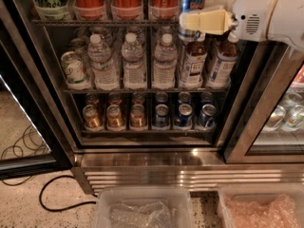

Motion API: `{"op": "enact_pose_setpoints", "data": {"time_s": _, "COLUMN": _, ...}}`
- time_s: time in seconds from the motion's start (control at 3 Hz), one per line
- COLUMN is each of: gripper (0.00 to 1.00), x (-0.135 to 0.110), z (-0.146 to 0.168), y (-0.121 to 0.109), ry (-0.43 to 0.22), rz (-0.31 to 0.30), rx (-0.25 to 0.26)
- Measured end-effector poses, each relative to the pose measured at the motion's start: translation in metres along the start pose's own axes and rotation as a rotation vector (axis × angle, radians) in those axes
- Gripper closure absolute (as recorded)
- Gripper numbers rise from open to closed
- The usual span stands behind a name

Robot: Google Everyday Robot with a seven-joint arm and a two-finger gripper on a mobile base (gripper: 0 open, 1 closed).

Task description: Pick redbull can from top shelf of fridge

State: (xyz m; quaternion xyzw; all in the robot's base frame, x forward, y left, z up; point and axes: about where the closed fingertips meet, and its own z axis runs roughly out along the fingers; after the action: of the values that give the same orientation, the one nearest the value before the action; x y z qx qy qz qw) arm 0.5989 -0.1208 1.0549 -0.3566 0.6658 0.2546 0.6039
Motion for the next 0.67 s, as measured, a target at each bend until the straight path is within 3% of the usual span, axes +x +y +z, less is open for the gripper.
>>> {"op": "enact_pose_setpoints", "data": {"time_s": 0.67, "gripper": 1.0, "x": 0.019, "z": -0.014, "y": 0.037, "ry": 0.04, "rz": 0.043, "rx": -0.145}}
